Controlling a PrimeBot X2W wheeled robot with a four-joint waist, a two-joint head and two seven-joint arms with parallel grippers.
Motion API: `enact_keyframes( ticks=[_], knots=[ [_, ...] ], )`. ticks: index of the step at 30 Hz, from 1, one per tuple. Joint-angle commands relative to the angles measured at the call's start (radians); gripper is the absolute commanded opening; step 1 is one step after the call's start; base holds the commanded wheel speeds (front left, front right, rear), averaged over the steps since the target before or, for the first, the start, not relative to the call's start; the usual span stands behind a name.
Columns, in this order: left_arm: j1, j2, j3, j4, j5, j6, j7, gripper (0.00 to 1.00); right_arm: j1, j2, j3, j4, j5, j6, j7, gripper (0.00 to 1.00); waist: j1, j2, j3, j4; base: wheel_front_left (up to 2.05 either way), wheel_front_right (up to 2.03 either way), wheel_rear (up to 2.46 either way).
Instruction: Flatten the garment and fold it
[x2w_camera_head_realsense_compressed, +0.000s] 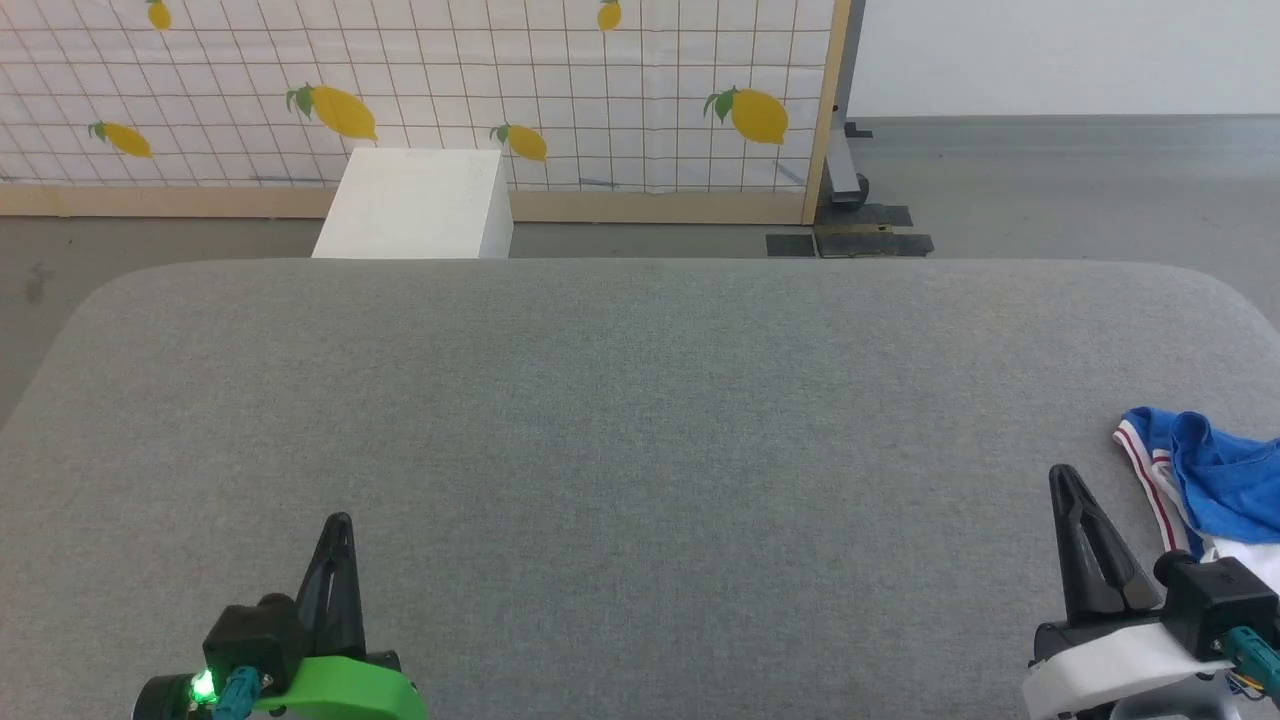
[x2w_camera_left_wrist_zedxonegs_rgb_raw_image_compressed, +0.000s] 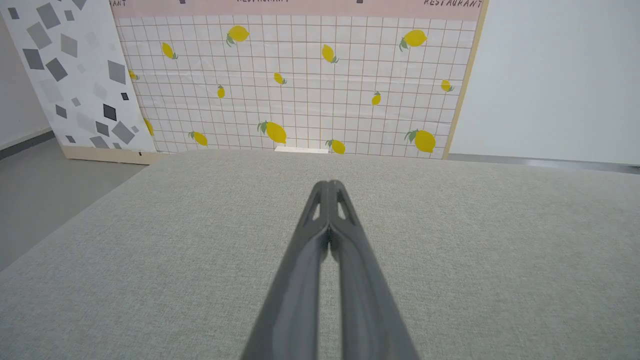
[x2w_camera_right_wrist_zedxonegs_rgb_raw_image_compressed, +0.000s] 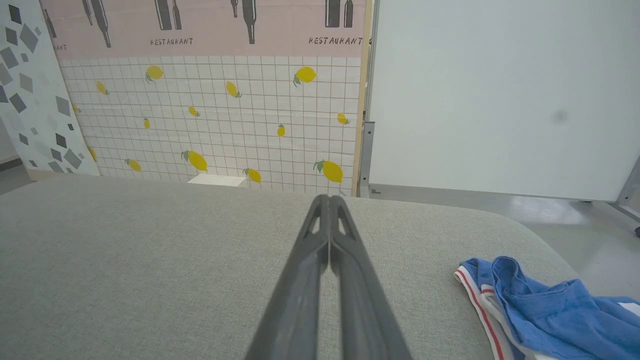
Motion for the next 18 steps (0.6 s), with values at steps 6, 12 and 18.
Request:
enact_keyframes(
  ticks=[6,12,18],
  knots=[
    [-0.009,0.0,-0.004,-0.009,0.01,0.004,0.018,0.0,-0.009,0.004,0.006,-0.002,-0.007,0.0,0.013,0.0,0.0001,0.0,0.002,-0.001,0.0,0.0,0.0],
    [-0.012,0.0,-0.006,-0.013,0.014,0.006,0.03,0.0,-0.013,0.005,0.009,-0.002,-0.011,0.0,0.022,0.0,0.0001,0.0,0.004,-0.001,0.0,0.0,0.0],
    [-0.016,-0.001,-0.009,-0.017,0.018,0.008,0.042,0.0,-0.017,0.007,0.013,-0.003,-0.014,0.0,0.031,0.0,0.0001,0.0,0.006,-0.002,0.0,0.0,0.0]
  ],
)
